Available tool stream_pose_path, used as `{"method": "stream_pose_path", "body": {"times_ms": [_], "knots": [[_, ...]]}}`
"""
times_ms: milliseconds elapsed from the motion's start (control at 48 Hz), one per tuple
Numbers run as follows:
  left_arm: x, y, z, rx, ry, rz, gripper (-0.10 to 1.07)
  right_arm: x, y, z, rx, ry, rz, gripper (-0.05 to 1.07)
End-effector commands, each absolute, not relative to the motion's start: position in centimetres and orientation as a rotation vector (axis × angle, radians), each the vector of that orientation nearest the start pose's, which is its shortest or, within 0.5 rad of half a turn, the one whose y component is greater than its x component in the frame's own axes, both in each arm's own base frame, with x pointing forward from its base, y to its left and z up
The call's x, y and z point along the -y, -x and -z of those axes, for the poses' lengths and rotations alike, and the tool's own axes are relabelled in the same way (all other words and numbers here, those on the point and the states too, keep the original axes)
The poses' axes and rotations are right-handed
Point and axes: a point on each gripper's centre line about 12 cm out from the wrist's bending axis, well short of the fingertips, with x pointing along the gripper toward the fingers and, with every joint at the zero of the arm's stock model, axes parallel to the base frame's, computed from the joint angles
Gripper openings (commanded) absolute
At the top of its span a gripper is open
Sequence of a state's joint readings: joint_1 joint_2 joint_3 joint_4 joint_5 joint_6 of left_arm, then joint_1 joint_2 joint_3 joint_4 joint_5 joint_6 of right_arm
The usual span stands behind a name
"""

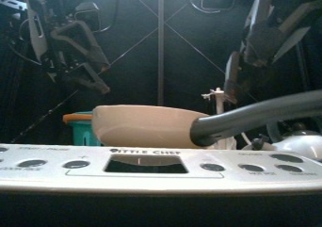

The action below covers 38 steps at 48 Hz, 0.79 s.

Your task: Grab squash

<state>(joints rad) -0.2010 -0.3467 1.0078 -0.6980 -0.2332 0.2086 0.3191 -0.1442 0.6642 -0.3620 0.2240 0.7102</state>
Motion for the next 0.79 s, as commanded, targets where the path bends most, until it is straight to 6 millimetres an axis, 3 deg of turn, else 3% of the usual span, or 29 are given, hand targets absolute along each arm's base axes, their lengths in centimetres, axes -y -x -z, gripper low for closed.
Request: {"method": "stream_pose_path", "body": {"times_ms": [0, 83, 229, 479, 771], "knots": [[4.0, -29.5, -19.7, -0.450, 0.388, -0.066, 0.86, -9.9, -34.9, -22.7, -0.678, -0.189, -0.104, 0.93], [4.0, -29.4, -19.7, -0.451, 0.393, -0.069, 0.86, -9.0, -34.2, -23.7, -0.657, -0.156, -0.091, 0.93], [4.0, -29.4, -19.6, -0.450, 0.392, -0.072, 0.86, -5.2, -31.9, -26.4, -0.635, -0.168, 0.029, 0.93], [3.7, -29.2, -19.3, -0.456, 0.396, -0.083, 0.86, -2.1, -24.5, -26.0, -0.742, -0.215, 0.173, 0.93], [3.3, -29.2, -19.3, -0.453, 0.393, -0.096, 0.86, 2.2, -22.4, -24.0, -0.730, -0.170, 0.332, 0.92]]}}
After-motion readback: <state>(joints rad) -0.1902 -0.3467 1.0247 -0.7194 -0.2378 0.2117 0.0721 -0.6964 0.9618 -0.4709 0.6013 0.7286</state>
